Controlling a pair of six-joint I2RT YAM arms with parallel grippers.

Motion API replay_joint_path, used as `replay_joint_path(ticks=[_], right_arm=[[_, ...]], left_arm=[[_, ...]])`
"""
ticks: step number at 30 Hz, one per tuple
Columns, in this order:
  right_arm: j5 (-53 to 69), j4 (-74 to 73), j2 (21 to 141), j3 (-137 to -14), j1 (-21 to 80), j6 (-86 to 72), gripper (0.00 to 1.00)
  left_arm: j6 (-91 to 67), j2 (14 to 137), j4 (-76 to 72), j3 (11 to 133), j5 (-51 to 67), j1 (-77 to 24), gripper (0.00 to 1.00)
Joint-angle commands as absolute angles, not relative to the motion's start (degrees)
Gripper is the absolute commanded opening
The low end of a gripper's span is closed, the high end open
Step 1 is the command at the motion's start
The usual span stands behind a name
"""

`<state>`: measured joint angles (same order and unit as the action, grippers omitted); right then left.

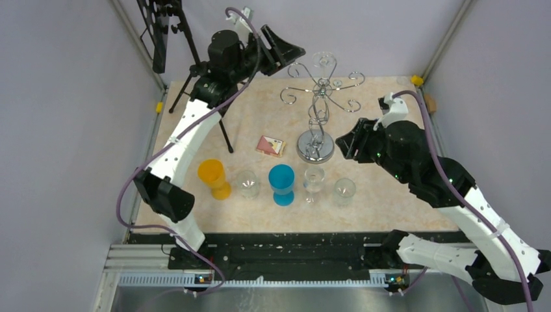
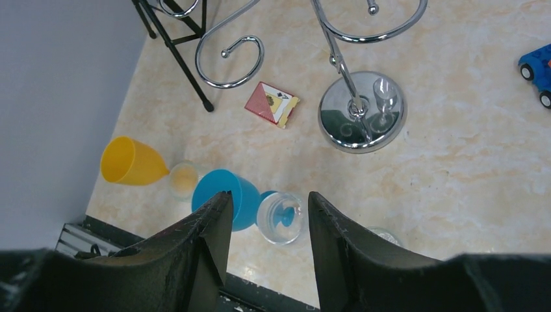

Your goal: Take the wine glass off the wine glass rack

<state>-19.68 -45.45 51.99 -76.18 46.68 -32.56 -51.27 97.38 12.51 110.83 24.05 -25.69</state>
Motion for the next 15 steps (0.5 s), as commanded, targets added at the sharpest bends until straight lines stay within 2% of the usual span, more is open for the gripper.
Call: replay_joint_path(ticks=[1,8,15], right_arm=[[-22.36,-44.40,50.71,-76.43,46.14,-34.79,0.47],[-23.84,-44.78,48.97,-75.68,46.14,-35.69,0.47],[-26.08,-45.53,47.01,-74.16,46.15,-35.57,0.47]], left_arm=[[-54.67,101.08,11.33,116.93,15.88,-29.12,0.61],[-53.24,106.10,14.44,119.79,-2.57,-33.97,0.60],[-50.96,113.53,16.61,127.31,-3.58,-34.70,0.56]])
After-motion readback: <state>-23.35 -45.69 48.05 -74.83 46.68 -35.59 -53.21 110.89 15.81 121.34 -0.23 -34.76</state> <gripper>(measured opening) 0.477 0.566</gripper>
